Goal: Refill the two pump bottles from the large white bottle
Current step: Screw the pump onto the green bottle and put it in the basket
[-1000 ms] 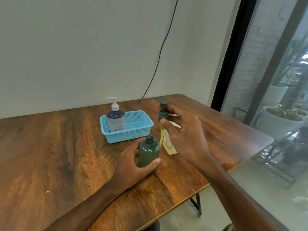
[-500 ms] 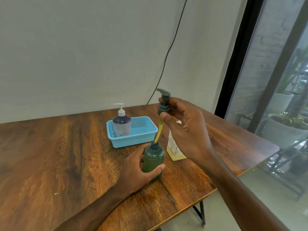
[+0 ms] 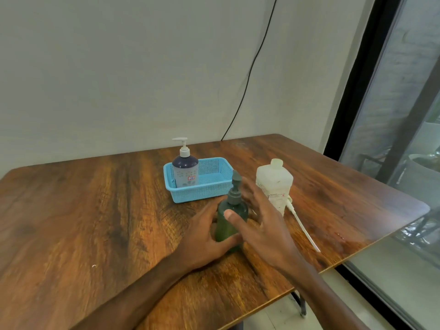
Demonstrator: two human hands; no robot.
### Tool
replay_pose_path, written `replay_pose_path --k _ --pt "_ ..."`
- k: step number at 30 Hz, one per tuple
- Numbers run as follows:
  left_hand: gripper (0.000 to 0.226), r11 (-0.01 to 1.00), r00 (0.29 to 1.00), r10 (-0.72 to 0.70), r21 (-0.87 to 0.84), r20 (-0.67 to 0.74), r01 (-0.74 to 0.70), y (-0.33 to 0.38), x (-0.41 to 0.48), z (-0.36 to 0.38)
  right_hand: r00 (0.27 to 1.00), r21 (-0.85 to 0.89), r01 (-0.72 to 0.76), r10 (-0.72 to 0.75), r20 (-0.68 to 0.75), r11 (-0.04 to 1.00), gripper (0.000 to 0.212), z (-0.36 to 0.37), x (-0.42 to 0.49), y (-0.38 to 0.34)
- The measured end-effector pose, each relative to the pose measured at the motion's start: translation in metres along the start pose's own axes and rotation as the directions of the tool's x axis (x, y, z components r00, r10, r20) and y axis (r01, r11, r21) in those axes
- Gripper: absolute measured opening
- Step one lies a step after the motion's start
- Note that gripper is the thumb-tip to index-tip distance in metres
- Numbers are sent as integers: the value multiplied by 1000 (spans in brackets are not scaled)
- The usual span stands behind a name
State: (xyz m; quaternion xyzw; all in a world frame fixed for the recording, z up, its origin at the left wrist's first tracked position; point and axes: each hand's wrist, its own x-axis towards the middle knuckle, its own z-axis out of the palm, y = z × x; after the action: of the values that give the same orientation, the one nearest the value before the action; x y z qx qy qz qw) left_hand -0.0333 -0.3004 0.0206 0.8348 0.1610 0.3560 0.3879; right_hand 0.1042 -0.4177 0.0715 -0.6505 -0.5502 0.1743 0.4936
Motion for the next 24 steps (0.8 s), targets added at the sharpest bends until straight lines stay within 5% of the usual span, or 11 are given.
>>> replay_pose_path --k 4,7,12,17,24 --pt "81 978 992 -35 -198 124 59 -7 -4 -24 989 83 -48 36 141 995 71 4 -6 27" --pt "62 960 997 -66 -277 -48 50 3 3 -27 992 14 -42 40 120 999 69 11 -1 35" --pt "44 994 958 -62 -105 -279 33 25 37 -5 997 -5 3 -2 80 1000 57 11 11 42" --pt "54 990 953 -130 -83 -273 111 23 48 7 1000 0 8 -8 20 1000 61 13 11 52" --pt "26 956 970 -137 -283 -200 77 26 40 -2 999 35 39 -41 34 999 62 15 12 55"
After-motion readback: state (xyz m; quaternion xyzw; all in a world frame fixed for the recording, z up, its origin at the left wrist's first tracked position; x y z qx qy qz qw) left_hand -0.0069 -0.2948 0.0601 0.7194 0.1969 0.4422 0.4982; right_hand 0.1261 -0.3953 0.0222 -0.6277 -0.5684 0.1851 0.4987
